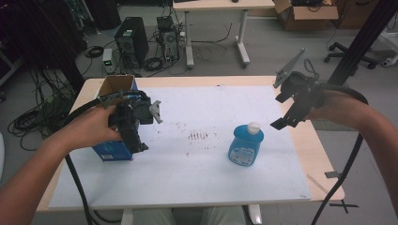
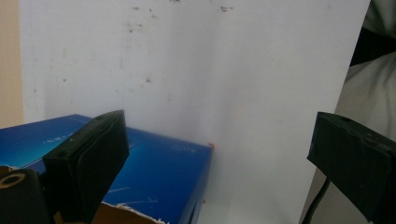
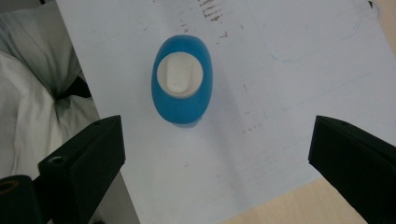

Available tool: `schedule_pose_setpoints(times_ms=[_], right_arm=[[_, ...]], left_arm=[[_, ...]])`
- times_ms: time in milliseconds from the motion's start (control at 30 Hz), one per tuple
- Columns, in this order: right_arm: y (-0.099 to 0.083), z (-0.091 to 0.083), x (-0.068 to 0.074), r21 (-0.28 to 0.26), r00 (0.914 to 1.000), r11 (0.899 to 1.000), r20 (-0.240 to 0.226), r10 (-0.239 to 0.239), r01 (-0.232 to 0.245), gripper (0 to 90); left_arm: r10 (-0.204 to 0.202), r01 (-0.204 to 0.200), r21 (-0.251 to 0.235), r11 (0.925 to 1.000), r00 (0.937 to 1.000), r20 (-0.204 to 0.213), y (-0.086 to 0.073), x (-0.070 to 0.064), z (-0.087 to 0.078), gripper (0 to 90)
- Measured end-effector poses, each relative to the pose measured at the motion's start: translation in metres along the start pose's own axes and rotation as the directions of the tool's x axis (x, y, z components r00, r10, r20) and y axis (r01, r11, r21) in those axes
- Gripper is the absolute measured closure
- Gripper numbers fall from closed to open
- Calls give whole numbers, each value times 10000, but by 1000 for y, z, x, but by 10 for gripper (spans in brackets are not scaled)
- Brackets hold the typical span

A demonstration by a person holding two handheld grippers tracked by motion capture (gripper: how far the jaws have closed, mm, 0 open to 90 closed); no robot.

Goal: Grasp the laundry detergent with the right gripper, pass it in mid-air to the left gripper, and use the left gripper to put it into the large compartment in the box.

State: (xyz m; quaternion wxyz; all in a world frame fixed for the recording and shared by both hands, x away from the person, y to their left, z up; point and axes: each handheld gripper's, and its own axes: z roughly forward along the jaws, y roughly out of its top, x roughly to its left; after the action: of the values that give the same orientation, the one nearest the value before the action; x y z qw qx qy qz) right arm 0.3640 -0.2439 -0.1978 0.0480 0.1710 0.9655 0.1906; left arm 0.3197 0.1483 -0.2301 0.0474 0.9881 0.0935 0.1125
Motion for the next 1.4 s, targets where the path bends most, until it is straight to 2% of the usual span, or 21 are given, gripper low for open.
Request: schedule_pose_setpoints(times_ms=[600, 700, 967, 1067, 1167, 1267, 1300, 1400], right_arm=[[-26, 13, 18, -392, 9991, 9984, -164, 399, -405, 36], [-32, 19, 21, -608, 9992, 9974, 18, 398, -396, 36], [-43, 33, 23, -969, 9986, 9939, -55, 526, -529, 35], [-48, 36, 24, -1116, 9985, 9924, 139, 535, -516, 33], [-52, 37, 25, -1400, 9981, 9887, 243, 570, -531, 34], [-57, 38, 25, -1833, 9975, 9816, 358, 603, -528, 34], [-61, 38, 26, -2121, 9970, 9758, 438, 642, -535, 31], [-65, 40, 26, -2368, 9971, 9701, 421, 641, -524, 31]], left_arm=[[72, -72, -37, 10000, 10000, 29, 8, 2, 4, 54], [45, -44, -85, 10000, 10000, 28, 8, 2, 5, 54], [38, -38, -79, 10000, 10000, -8, 8, 3, 5, 54], [26, -27, -59, 10000, 10000, -57, 8, 3, 5, 54], [68, -68, -61, 10000, 10000, -25, 8, 2, 6, 55], [36, -36, -64, 10000, 10000, -16, 8, 2, 6, 55], [28, -28, -85, 10000, 10000, -6, 8, 2, 6, 54], [51, -51, -87, 9999, 10000, 2, 9, 2, 7, 54]])
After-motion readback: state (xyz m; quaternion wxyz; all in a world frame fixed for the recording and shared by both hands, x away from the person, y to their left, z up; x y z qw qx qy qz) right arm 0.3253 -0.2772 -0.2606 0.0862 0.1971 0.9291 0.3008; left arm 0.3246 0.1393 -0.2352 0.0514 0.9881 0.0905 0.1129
